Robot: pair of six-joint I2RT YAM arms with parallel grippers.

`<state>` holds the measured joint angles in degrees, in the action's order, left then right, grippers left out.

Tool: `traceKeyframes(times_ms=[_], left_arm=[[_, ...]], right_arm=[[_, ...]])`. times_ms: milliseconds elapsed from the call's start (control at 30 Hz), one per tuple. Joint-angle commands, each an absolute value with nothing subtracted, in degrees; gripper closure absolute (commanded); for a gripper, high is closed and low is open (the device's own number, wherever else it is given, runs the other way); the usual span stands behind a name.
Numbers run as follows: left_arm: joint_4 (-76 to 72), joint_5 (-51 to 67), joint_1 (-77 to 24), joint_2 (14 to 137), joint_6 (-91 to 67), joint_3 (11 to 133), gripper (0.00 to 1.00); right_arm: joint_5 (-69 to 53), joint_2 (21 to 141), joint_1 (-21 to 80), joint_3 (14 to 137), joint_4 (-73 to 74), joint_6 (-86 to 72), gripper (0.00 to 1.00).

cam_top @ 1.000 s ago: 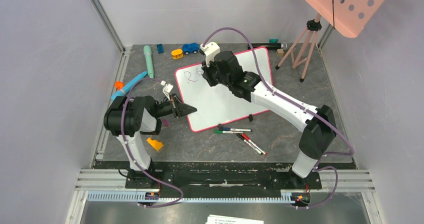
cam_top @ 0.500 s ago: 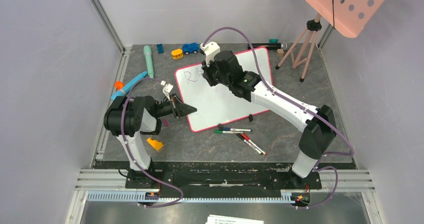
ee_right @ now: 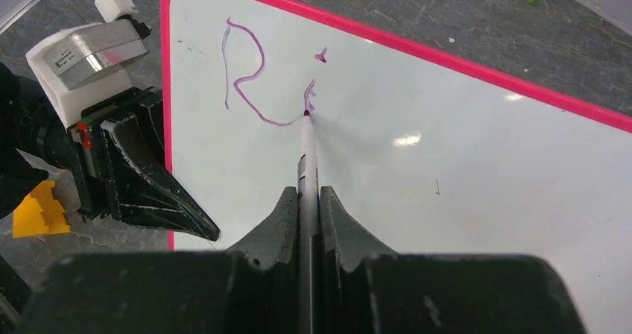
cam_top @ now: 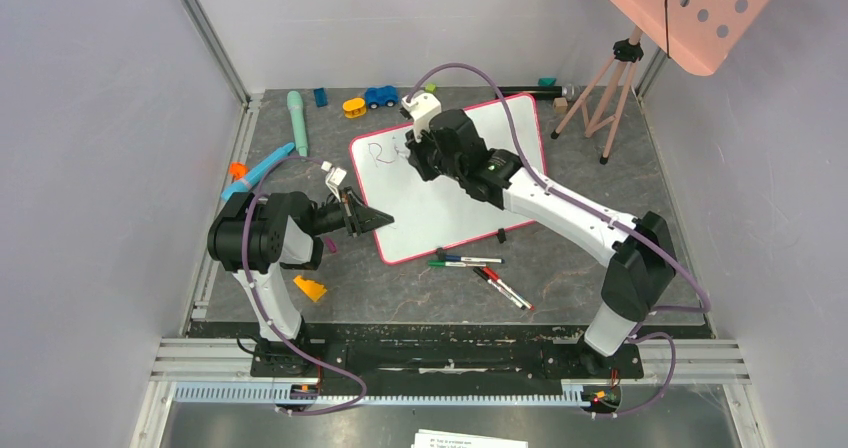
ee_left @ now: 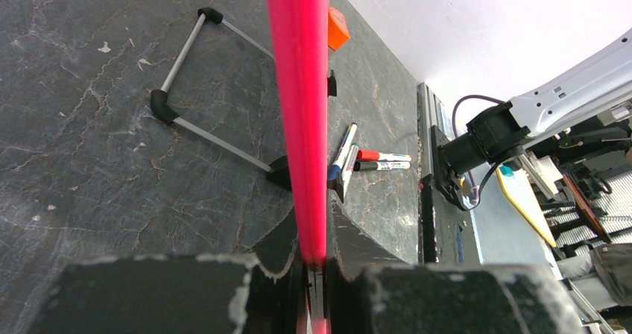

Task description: Write a sentence on the whiteboard

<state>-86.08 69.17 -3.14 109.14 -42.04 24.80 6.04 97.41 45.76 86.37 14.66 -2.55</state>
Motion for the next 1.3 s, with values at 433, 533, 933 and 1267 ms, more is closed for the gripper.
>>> traceKeyframes(times_ms=[433, 533, 933, 1267], left_arm=[[-89.2, 72.8, -4.7, 110.2, -37.1, 24.5, 0.98], [-89.2, 72.9, -4.7, 110.1, -37.1, 24.5, 0.98], [-89.2, 72.9, -4.7, 109.8, -36.9, 24.1, 0.98], [-89.2, 72.6, -4.7, 110.4, -37.0, 24.1, 0.98]], right_arm=[[6.5, 94.2, 45.5, 83.7, 15.3, -2.9, 1.0], [5.1, 93.5, 45.5, 84.5, 15.3, -2.6, 1.0], [3.6, 88.8, 44.6, 89.0, 14.2, -4.3, 1.0], [4.1, 86.3, 43.3, 88.9, 15.1, -6.2, 1.0]])
